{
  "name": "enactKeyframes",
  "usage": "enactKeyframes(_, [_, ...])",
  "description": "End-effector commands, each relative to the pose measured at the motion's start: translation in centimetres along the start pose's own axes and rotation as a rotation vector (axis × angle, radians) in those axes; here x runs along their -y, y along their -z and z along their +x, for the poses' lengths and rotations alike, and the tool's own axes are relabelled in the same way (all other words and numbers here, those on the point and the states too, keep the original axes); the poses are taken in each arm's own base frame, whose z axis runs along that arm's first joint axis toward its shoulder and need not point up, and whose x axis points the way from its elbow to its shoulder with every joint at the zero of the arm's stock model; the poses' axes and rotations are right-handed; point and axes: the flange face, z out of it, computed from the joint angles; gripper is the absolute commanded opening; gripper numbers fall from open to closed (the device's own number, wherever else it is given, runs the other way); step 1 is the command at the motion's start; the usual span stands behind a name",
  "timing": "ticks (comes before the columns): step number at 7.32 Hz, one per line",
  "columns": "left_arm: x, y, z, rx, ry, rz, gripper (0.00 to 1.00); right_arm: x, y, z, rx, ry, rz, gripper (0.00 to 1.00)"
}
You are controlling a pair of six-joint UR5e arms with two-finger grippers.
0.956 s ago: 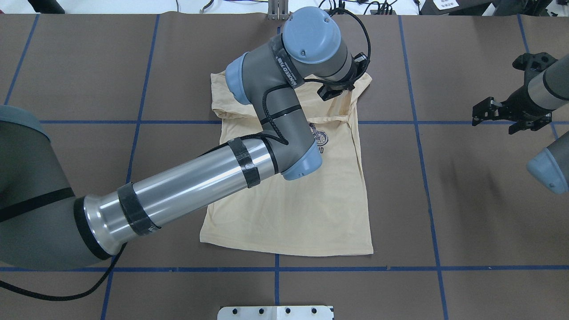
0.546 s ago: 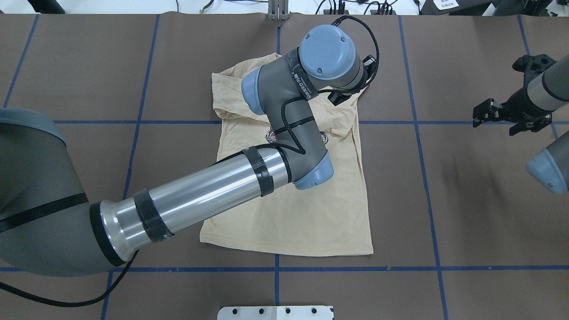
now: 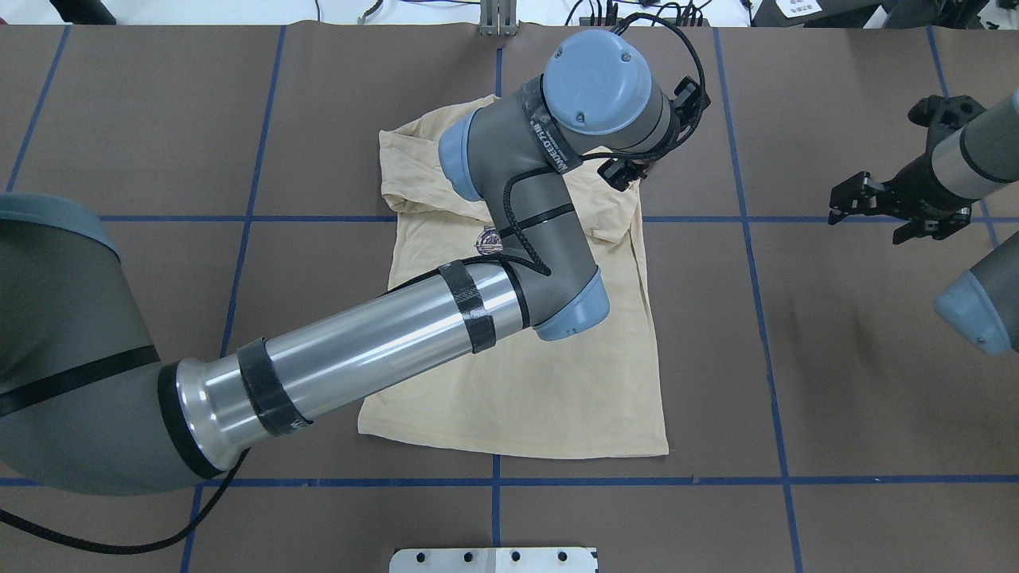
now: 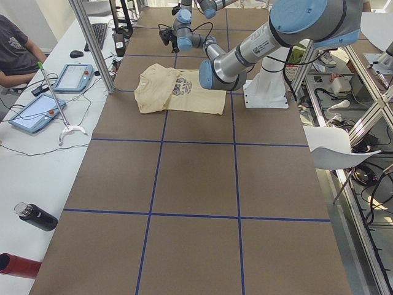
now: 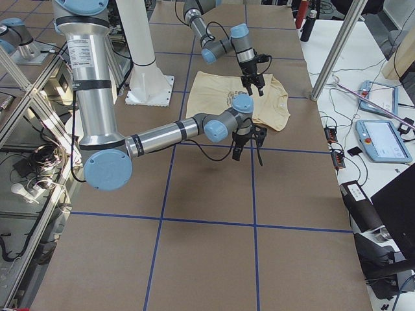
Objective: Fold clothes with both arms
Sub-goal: 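Release the sleeve and withdraw the left gripper while the right gripper moves to the hem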
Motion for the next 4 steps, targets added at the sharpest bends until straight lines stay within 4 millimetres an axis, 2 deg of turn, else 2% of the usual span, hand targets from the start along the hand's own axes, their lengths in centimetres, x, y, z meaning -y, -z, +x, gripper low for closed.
enactKeyframes(1, [2.3, 6.2, -7.0, 0.018, -0.145, -0.095, 0.95, -8.1, -1.2, -6.3, 0.109, -0.166, -0.044, 0.99])
enactKeyframes(3, [7.4, 14.1, -16.0, 0.047, -0.350, -0.114, 0.95, -19.6, -2.7, -12.2, 0.151, -0.223, -0.005, 0.99])
enactKeyframes(4, [10.2, 15.6, -18.0, 0.072, -0.378, -0.144, 0.95, -24.2, -3.6, -12.5, 0.142, -0.271, -0.031, 0.99])
